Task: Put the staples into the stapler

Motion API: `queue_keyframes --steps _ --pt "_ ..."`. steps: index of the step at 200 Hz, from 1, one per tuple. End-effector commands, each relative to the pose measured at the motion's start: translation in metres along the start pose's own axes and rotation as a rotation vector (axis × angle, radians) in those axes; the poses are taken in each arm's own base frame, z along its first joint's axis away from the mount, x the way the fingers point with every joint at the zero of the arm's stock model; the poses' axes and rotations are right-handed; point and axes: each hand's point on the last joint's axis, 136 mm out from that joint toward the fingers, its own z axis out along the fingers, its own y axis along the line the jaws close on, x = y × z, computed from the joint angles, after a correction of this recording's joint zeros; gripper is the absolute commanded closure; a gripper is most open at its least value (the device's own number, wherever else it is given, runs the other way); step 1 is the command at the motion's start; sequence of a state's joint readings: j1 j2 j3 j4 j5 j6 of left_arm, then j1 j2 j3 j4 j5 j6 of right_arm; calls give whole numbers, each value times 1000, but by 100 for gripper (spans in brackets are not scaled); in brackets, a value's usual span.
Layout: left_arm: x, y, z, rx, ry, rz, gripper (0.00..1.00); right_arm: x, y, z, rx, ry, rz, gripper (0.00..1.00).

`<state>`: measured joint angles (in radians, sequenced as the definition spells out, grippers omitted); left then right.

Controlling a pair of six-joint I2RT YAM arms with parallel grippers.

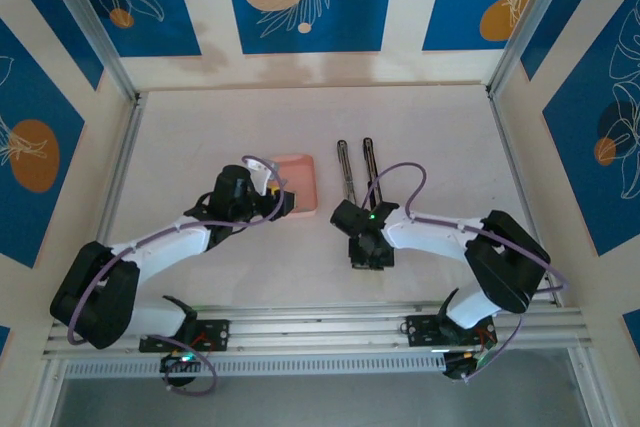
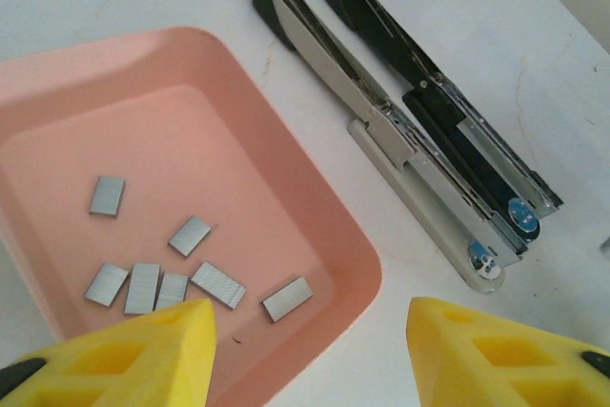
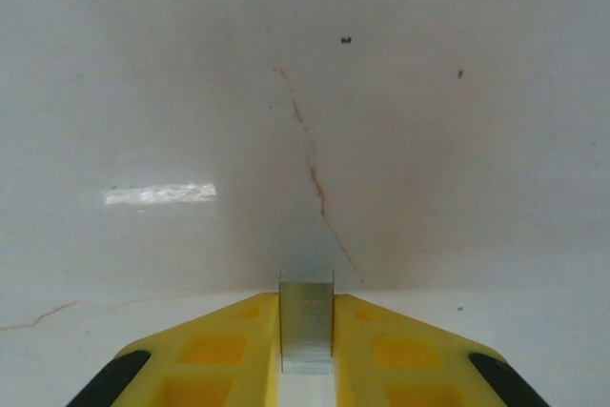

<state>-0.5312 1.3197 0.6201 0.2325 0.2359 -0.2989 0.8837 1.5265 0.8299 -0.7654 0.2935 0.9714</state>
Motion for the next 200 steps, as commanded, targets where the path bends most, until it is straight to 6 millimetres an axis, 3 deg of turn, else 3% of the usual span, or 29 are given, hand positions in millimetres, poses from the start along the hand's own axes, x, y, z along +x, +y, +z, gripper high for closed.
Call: queue_keyframes --steps 1,26,60,110,200 --pt "-13 -15 1 57 -41 59 44 7 4 6 -1 61 6 79" --pt "-12 -15 0 53 -43 68 44 11 3 6 27 99 -3 73" --pt "-10 -14 0 48 -37 76 44 7 1 -10 48 109 -3 65" --pt "-6 -12 -1 40 -33 77 44 2 3 -18 2 177 59 65" --pt "-4 -11 -3 34 -32 77 43 4 1 -5 -9 235 97 66"
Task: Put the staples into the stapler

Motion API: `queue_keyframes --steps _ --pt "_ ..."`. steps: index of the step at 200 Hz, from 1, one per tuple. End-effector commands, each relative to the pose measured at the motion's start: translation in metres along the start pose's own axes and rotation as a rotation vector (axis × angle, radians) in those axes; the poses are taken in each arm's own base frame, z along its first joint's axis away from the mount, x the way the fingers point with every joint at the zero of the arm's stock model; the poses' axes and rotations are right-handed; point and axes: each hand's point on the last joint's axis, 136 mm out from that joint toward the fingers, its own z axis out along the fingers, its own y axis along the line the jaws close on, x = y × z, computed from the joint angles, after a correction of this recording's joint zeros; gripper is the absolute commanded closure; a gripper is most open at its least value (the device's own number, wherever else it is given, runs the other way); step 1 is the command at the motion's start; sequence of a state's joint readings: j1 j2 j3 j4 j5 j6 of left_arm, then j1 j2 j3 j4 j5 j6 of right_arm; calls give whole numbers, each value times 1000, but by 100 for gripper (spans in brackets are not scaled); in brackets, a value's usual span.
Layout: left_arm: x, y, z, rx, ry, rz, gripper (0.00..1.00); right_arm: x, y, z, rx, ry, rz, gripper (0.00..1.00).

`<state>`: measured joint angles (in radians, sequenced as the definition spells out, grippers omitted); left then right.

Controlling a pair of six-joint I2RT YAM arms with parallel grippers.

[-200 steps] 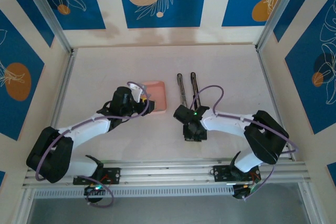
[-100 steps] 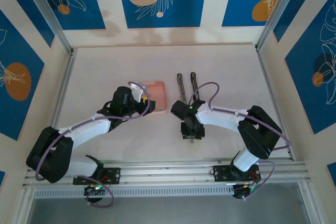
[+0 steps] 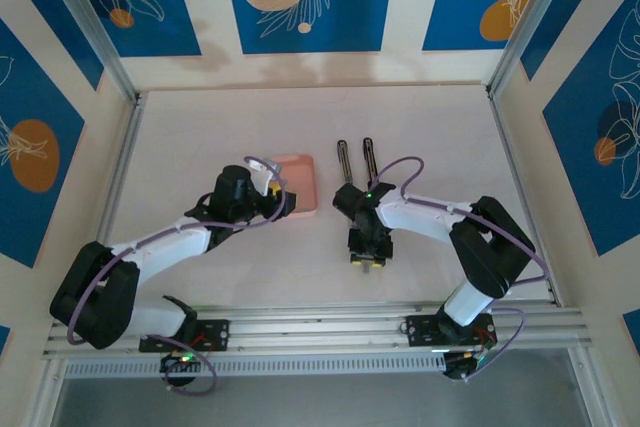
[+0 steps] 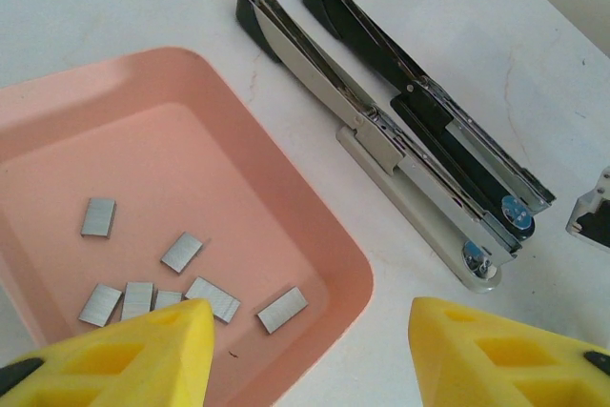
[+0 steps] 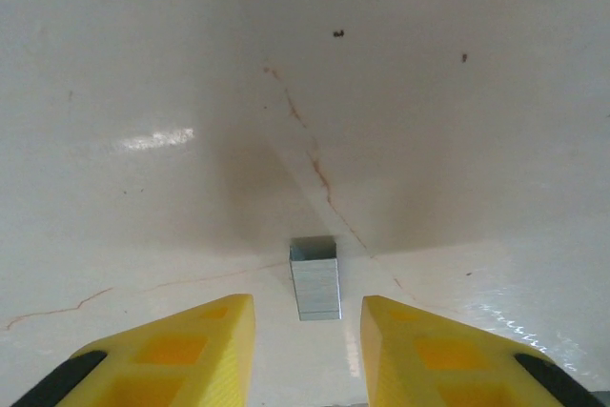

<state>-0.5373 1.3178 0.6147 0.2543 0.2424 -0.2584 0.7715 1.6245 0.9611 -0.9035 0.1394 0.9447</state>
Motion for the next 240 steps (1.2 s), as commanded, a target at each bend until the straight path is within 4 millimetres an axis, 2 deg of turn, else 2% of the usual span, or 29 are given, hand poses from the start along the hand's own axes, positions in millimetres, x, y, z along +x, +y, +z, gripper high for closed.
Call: queue_keyframes --steps 1,74,128,154,201,240 --pt "-2 -7 -2 18 -18 28 43 7 -3 6 6 50 9 66" --pt "-2 -7 -3 17 -18 27 43 7 -5 17 21 64 18 70" --pt "-1 -6 -2 15 -13 24 43 5 -7 17 24 61 21 72" --pt "0 -6 -2 14 -12 22 43 3 -7 16 20 56 21 77" --pt "1 -6 -1 15 -10 23 43 1 -9 16 17 56 22 74" --pt "0 -6 -1 14 -11 25 43 1 -7 21 -1 71 26 75"
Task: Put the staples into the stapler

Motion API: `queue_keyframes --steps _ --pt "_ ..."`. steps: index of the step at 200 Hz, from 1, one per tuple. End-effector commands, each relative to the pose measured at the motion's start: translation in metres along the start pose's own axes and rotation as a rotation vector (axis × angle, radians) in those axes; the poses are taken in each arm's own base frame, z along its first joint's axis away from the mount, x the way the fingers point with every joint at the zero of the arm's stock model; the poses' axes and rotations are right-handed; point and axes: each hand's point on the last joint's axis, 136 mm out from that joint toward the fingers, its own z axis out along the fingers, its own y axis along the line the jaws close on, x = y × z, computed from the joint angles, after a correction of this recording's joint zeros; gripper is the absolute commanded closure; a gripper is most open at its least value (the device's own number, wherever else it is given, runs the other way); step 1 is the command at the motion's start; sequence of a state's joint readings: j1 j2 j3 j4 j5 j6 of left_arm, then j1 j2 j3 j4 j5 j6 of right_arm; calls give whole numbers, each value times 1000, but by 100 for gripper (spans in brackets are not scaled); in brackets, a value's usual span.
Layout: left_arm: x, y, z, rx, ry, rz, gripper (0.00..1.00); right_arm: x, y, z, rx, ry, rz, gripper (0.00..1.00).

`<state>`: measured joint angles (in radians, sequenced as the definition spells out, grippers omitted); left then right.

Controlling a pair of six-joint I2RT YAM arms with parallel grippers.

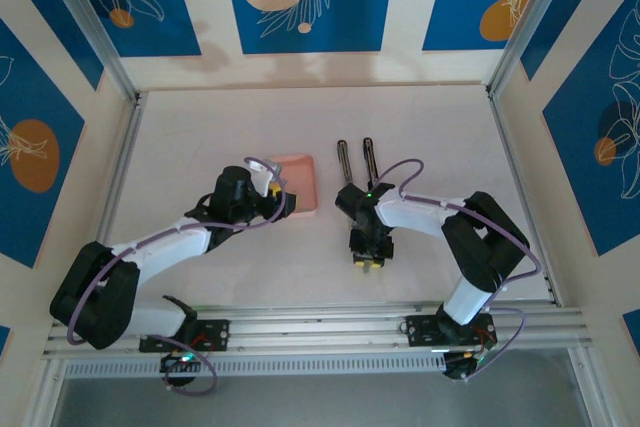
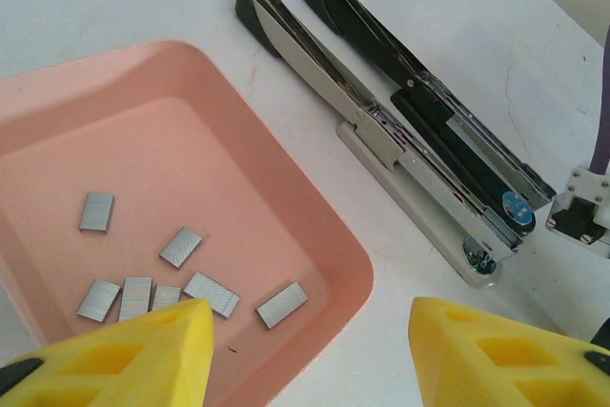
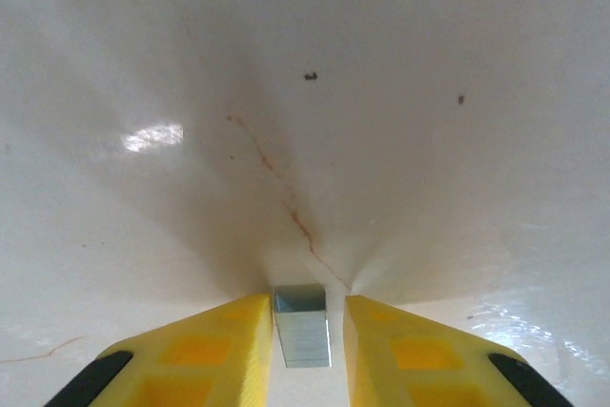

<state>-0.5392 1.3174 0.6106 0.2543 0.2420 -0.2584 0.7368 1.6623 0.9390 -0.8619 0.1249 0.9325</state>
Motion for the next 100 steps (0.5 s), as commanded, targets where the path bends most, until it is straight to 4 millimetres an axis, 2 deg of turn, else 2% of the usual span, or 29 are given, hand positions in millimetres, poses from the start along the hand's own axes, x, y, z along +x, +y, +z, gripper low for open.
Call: queue_keyframes --steps 1,61,100 --pt "-2 -6 -1 13 -16 25 43 7 -3 9 -2 49 1 75" --pt "-2 -5 -1 14 -15 26 43 13 -6 18 -2 84 12 78" --pt "-4 -6 -1 14 -19 29 43 7 -7 8 -5 27 2 81"
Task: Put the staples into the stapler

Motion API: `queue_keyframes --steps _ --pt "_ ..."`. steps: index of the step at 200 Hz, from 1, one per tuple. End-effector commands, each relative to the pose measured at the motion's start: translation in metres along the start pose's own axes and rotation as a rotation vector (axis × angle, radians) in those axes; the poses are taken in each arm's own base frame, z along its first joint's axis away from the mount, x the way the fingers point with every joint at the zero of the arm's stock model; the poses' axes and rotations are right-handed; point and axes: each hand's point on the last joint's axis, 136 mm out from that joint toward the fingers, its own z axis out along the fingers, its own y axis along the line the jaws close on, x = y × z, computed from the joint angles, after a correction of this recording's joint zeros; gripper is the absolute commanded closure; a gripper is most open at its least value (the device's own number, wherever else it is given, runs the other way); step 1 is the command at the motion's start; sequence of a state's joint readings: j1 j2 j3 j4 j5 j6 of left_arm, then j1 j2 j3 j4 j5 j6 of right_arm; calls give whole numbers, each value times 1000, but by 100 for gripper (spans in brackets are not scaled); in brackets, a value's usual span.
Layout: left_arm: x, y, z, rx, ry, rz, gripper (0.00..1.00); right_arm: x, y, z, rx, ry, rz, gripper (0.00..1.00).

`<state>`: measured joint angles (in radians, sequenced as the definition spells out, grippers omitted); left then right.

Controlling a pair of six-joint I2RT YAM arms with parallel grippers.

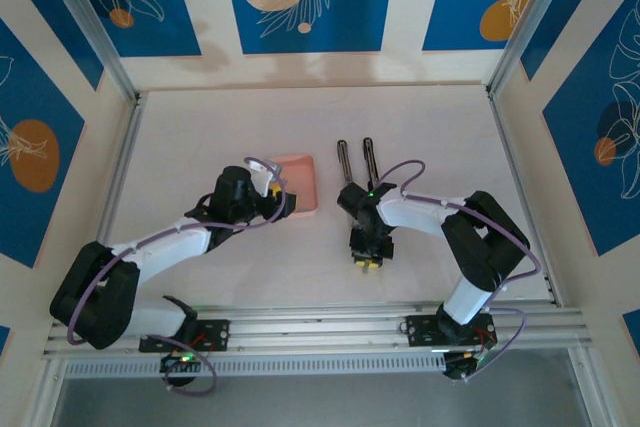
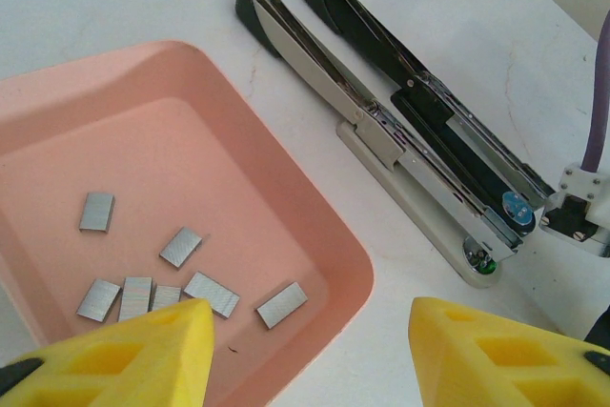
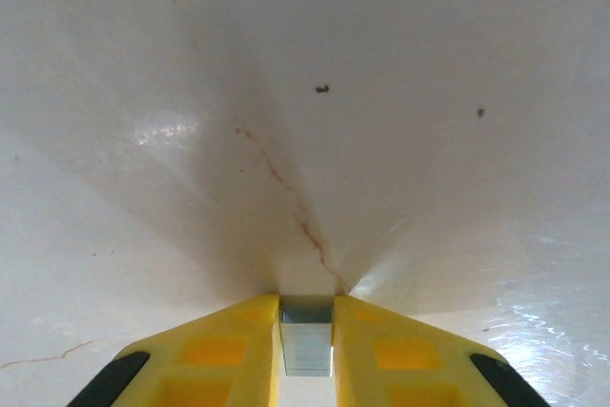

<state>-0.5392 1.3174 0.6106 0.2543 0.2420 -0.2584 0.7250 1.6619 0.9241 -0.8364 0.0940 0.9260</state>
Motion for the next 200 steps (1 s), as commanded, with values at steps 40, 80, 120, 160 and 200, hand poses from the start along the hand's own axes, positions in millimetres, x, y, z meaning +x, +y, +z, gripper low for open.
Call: queue_keyframes --steps 40,80,120,160,200 --pt "-8 -8 -1 21 -31 36 43 -9 -9 -22 2 -129 -60 82" --pt "-11 -13 3 38 -34 55 43 -42 -6 -67 -26 -367 -202 82" --pt "-12 -18 10 49 -26 70 43 -78 -14 -101 -100 -506 -258 82" --pt "-11 -19 14 39 -22 82 43 -105 -22 -107 -120 -530 -294 82" --pt "-11 -20 17 34 -18 84 43 -117 -17 -106 -109 -533 -342 82"
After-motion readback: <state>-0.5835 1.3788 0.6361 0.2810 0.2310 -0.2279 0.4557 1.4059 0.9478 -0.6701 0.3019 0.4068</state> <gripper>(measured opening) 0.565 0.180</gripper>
